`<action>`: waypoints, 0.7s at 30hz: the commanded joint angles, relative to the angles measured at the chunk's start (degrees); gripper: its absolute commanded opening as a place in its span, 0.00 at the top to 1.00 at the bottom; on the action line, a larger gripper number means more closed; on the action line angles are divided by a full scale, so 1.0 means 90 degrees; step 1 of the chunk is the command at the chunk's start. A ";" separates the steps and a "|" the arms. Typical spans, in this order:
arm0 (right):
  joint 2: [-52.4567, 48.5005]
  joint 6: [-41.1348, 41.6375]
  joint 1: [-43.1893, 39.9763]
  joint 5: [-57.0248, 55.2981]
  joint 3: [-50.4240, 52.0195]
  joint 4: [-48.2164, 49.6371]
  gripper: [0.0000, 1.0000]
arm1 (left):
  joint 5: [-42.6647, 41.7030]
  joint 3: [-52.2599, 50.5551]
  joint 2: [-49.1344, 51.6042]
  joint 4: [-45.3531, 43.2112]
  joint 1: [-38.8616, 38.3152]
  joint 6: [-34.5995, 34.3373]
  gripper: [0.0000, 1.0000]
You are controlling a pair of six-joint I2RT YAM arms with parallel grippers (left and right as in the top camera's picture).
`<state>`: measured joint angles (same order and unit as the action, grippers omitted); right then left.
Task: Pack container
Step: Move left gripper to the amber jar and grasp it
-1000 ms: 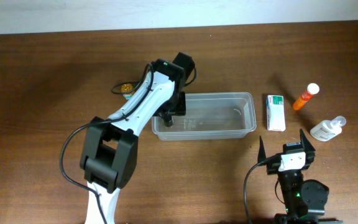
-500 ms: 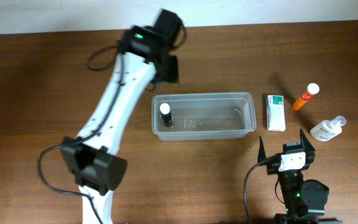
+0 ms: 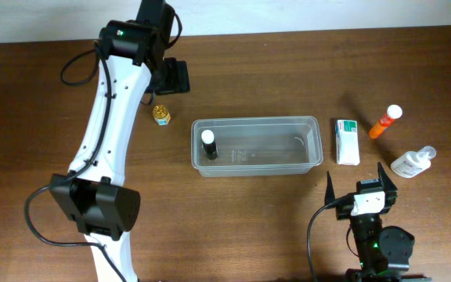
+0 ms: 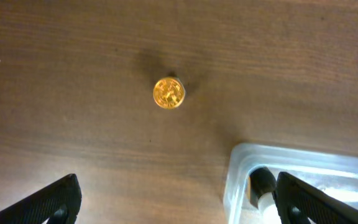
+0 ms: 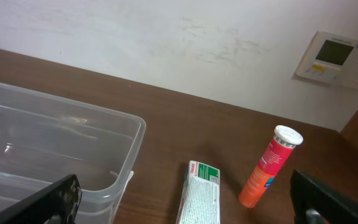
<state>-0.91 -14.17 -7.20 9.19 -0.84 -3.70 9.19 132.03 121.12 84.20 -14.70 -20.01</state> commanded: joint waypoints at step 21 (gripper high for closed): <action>0.0058 -0.0022 -0.0036 0.0100 0.0046 -0.0007 0.02 | -0.0743 -0.3339 0.0126 -0.3152 0.0600 0.0182 0.01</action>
<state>-0.91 -14.17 -7.20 9.19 -0.84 -3.73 3.20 103.53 121.51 57.58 -9.45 -19.03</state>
